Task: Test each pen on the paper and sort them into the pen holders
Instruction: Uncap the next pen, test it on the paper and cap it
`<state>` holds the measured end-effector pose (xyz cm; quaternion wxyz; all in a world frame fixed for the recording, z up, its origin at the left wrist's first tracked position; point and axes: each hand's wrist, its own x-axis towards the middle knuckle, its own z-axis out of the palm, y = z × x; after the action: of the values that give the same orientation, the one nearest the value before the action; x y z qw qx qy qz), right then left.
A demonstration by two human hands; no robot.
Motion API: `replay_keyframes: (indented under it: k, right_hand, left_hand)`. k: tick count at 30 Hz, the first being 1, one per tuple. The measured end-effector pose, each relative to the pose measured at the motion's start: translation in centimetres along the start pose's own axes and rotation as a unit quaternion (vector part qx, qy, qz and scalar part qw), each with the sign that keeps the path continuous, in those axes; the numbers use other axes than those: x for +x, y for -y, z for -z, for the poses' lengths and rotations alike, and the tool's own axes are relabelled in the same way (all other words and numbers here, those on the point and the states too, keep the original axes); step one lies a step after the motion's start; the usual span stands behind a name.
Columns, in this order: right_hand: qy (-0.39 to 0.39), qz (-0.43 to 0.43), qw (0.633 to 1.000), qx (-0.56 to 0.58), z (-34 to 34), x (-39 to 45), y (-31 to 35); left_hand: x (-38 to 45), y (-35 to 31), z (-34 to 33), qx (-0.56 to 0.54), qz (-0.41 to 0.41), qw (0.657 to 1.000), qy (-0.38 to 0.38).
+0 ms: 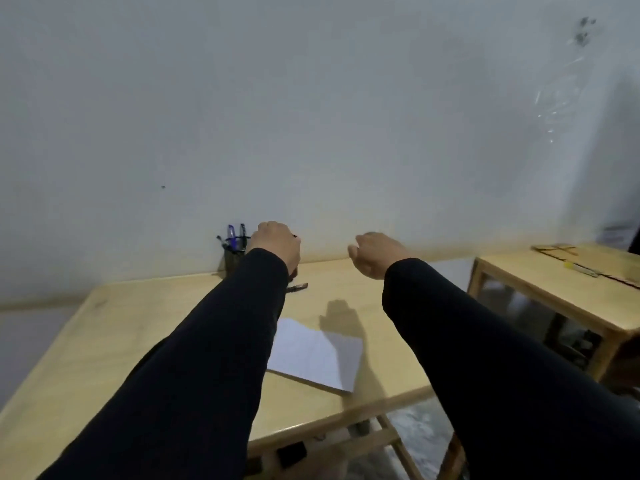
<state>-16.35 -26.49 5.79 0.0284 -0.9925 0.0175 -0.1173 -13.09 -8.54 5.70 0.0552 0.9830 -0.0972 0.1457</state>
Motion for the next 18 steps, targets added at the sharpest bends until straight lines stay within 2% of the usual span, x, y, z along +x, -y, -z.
replay_keyframes:
  k: [4,7,13,18]
  right_hand:
    - [0.007,0.054,0.998,0.01,-1.5,2.6,4.4]
    - [0.028,0.1,0.995,0.009,-3.3,4.4,7.1]
    - [0.071,0.165,0.983,0.029,-9.7,7.9,10.4]
    - [0.069,0.21,0.975,0.027,-14.2,9.5,10.3]
  left_hand:
    - [-0.3,4.0,-0.6,-0.053,0.057,0.997,-0.026]
    - [-0.7,6.4,-2.0,-0.08,0.085,0.993,-0.011]
    - [-0.7,10.4,-7.0,-0.101,0.074,0.991,0.043]
    - [0.1,9.8,-11.2,-0.175,0.093,0.98,0.038]
